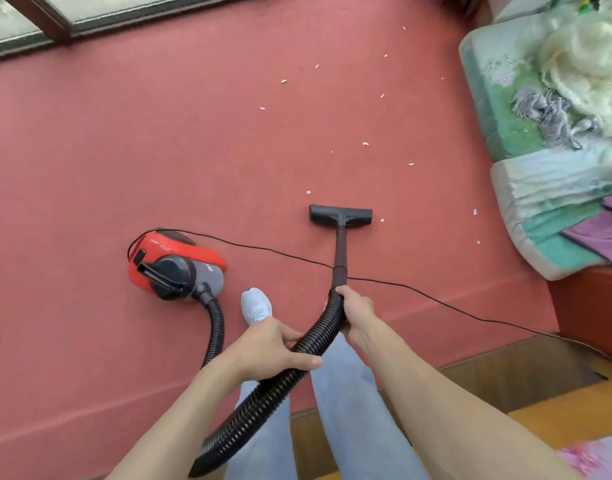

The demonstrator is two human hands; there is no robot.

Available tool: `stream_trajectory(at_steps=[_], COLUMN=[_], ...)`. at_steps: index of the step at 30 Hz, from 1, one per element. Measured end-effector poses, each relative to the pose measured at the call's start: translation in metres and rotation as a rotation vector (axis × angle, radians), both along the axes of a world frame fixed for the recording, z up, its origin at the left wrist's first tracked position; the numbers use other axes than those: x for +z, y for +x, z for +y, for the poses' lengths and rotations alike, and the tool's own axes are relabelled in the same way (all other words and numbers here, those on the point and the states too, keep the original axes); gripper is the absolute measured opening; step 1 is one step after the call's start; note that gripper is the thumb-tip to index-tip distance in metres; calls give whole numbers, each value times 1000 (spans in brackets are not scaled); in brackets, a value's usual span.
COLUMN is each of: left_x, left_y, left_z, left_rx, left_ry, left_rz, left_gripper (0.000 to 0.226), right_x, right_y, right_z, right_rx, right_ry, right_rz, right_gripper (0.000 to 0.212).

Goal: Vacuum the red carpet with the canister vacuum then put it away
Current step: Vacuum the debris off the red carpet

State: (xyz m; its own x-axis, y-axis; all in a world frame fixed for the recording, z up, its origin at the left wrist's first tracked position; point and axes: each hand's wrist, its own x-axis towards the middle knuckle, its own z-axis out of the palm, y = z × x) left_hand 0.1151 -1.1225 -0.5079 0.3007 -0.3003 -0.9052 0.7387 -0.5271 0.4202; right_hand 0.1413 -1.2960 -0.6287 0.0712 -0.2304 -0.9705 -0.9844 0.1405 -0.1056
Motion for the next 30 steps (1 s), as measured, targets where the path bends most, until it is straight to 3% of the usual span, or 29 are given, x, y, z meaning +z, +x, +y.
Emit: stream_trajectory(at_steps=[10, 14, 18, 22, 30], left_x=[18, 2, -11, 2, 16], left_y=[24, 17, 9, 19, 41], left_z=[33, 33, 25, 36, 65], left_rx=[-16, 36, 123, 210, 110], left_ry=[-99, -69, -26, -91, -149], left_rz=[112, 75, -15, 45, 92], left_gripper=[19, 12, 20, 20, 22], right_x=[20, 5, -5, 6, 17], right_y=[2, 9, 27, 37, 25], right_z=[8, 18, 24, 28, 34], right_rx=[-52, 2, 59, 92, 18], right_ry=[44, -4, -60, -65, -3], right_rz=[-25, -44, -88, -73, -26], right_gripper=[28, 30, 13, 14, 19])
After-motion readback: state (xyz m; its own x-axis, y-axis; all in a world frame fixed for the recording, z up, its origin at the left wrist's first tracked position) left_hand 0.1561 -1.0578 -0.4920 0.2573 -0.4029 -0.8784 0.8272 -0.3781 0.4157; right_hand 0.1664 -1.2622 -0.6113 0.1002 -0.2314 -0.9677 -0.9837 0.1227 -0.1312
